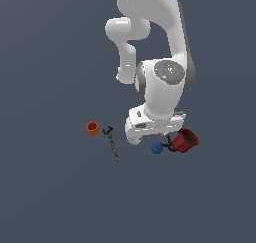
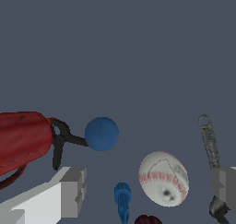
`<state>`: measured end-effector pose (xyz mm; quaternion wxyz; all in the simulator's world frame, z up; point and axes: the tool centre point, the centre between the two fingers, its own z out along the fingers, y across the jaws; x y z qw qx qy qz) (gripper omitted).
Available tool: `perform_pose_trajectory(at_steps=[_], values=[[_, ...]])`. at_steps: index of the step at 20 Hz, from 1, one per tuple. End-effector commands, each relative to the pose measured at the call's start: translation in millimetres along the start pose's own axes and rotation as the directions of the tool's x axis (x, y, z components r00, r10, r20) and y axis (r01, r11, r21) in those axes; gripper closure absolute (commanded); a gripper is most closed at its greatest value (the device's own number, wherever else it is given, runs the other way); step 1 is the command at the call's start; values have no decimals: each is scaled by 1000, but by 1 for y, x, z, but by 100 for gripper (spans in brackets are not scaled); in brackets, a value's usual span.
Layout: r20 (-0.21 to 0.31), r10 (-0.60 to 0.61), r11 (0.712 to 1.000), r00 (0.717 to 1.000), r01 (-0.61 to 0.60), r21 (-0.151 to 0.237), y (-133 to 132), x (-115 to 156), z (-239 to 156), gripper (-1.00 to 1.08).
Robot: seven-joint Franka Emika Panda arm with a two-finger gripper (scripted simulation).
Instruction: Pick up a designated object from a clutter of objects.
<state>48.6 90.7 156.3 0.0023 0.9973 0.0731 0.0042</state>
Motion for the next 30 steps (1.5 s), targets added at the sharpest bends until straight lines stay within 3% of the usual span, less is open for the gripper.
perform_pose_trajectory(at_steps=[1,11,19,30], values=[[1,-25,1000,1000,25,0,-14,2,23,-92],[7,-80,997,997,80,5,-45,2,72,-92],[9,-81,997,997,81,6,-46,1,79,-92],[8,-83,997,997,83,6,-46,0,123,-92]])
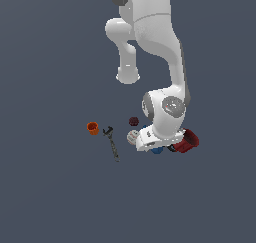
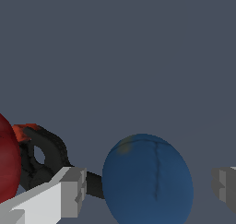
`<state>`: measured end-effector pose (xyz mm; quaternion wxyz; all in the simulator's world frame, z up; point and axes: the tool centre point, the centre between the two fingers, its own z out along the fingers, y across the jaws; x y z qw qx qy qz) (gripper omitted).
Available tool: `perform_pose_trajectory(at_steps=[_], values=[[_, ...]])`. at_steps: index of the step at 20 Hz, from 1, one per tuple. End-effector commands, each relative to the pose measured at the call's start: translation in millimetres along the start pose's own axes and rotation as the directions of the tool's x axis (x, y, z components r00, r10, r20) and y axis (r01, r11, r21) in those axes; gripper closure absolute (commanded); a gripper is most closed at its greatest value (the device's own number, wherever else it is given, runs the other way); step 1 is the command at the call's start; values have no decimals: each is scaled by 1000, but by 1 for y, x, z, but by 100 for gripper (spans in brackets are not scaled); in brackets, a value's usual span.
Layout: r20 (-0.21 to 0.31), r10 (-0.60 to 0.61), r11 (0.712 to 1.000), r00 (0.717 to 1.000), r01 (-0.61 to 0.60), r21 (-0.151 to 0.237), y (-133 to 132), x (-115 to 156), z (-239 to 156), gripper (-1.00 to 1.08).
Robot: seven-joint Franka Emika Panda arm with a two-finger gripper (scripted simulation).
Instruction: Pick up a designated object from a clutter of objects.
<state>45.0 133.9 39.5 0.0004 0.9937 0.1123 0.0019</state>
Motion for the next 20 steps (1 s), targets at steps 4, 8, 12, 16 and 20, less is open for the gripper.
perform_pose_trajectory(at_steps=[4,8,12,16,20], values=[[4,-4,1000,1000,4,1,-3,-1,9,108],[4,-4,1000,1000,4,1,-3,-1,9,108],[4,-4,1000,1000,4,1,-3,-1,9,108],[-3,-1,1000,1000,1,0,0,1,4,108],[-3,-1,1000,1000,1,0,2,-1,-4,108]])
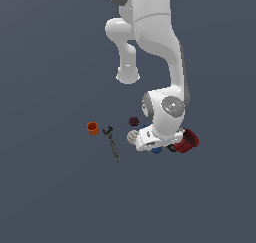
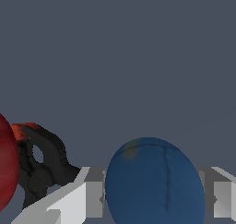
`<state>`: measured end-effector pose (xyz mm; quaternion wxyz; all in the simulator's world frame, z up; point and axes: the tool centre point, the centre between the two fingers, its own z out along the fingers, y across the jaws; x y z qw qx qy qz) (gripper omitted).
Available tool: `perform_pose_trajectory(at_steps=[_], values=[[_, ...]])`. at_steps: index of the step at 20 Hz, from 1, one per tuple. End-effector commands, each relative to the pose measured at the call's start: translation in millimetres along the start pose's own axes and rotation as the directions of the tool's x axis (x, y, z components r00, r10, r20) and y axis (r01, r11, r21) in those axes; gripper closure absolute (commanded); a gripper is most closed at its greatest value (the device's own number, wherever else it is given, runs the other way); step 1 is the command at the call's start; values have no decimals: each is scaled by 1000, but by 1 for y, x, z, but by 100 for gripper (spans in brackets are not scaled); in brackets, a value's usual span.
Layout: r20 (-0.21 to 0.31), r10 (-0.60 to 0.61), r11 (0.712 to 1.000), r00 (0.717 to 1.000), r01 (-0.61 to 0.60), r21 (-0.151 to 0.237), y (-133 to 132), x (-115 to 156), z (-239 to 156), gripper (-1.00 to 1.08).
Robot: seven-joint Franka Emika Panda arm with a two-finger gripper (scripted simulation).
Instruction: Pick up a designated object from a clutter of objects.
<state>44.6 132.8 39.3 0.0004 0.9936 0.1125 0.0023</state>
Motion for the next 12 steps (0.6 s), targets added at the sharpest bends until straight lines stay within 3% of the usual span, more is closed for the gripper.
perform_pose_trajectory(at_steps=[1,12], values=[[-2,0,1000,1000,0,0,1,-1,-7,108],[-1,-1,1000,1000,1,0,16,-18,-75,108]])
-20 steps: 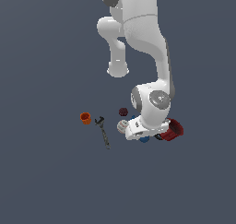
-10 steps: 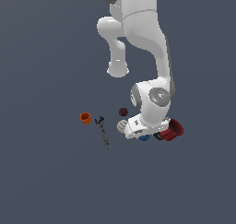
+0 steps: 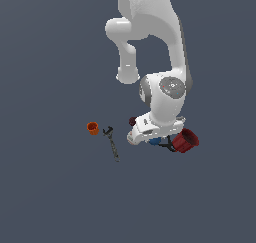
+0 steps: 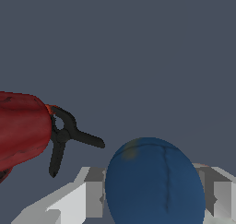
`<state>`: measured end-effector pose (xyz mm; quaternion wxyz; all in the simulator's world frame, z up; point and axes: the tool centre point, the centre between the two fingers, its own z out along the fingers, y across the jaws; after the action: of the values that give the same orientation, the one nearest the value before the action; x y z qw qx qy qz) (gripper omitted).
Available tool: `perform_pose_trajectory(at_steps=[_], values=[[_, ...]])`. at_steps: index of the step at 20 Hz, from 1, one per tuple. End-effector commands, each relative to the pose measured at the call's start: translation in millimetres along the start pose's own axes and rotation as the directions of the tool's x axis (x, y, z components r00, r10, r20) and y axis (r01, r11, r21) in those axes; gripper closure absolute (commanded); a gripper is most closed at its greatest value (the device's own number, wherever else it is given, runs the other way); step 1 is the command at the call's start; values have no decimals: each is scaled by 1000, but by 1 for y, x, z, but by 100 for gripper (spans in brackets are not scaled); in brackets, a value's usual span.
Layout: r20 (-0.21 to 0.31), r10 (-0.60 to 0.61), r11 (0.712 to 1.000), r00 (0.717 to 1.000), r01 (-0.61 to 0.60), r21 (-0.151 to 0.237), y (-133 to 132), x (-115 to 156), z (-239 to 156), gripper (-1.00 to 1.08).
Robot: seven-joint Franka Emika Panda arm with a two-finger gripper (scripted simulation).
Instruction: Pick up a designated object from a clutter of objects.
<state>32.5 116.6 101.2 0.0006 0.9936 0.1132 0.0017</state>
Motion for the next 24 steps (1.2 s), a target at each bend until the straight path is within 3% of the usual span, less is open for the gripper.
perform_pose_trajectory(at_steps=[1,15,24], values=[[-2,0,1000,1000,0,0,5,-5,-23,108],[1,-2,1000,1000,2,3,36,-38,-170,108],[3,-3,1000,1000,3,3,50,-50,-235,108]])
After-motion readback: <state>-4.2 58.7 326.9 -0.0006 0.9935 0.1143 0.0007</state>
